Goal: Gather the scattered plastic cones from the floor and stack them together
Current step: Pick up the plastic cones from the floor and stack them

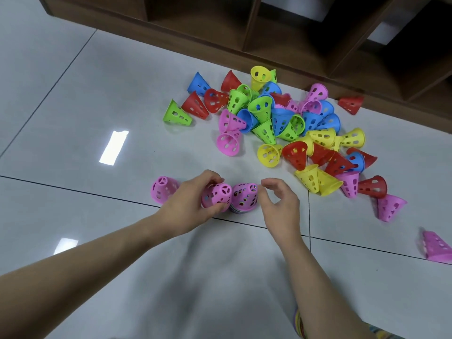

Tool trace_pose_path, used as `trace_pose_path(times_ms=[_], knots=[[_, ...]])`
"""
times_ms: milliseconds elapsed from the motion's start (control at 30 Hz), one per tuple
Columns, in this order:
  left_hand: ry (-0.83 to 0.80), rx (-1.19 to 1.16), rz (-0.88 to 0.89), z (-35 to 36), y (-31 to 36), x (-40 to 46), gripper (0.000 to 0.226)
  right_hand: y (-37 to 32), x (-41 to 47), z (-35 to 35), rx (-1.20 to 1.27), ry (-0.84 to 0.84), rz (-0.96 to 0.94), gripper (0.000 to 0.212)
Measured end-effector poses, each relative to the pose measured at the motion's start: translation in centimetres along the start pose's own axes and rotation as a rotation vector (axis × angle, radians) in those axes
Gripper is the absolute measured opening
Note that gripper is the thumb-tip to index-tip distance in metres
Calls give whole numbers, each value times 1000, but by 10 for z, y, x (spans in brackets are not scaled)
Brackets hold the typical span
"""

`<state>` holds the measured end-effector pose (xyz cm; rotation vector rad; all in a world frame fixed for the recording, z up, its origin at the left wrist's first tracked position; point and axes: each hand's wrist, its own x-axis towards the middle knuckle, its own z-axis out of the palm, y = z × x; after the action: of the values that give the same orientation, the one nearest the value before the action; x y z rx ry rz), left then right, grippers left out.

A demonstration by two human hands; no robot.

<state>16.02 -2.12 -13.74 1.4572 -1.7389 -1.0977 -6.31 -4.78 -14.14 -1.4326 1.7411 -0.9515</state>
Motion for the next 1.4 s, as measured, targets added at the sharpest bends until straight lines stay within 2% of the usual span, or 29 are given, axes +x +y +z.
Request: trace_pose_path(times_ms=[133,233,400,467,533,600,733,833,900,967,1100,1233,1333,1400], knots=[[-7,63,-5,0,-6,2,54,7,10,-14,-29,54,33,8],[30,132,0,-9,-10,-1,51,10,12,-17,-16,32,51,7],[275,306,-6,-32,-33,-11,52,15,12,-14,-33,24,-17,9],[352,357,-121,-37,-47,-17,55,18,17,-18,-47,23,-16,11],[347,328,-296,-37,-61,-25,56,23,24,-26,-67,7,-16,12],[317,292,-383,-34,-72,-31,51,26,31,-36,-113,-20,-48,13],[292,314,-342,-35,-74,-33,42,34,49,-55,-202,-5,-122,12],[358,243,-259,-36,-60,-28,41,43,64,-68,-216,128,-160,14],[439,142,-202,-36,-40,-23,37,50,75,-76,-258,203,-130,27],[470,53,-142,-34,-13,-19,34,57,84,-84,-312,200,-67,44],[309,31,7,-21,22,-15,40,76,99,-87,-363,75,43,71],[140,196,16,-2,14,-12,42,77,104,-81,-313,49,136,70],[101,204,-14,9,7,-12,43,83,111,-79,-326,49,146,71],[99,237,-26,12,3,-9,45,87,114,-77,-329,2,172,62]])
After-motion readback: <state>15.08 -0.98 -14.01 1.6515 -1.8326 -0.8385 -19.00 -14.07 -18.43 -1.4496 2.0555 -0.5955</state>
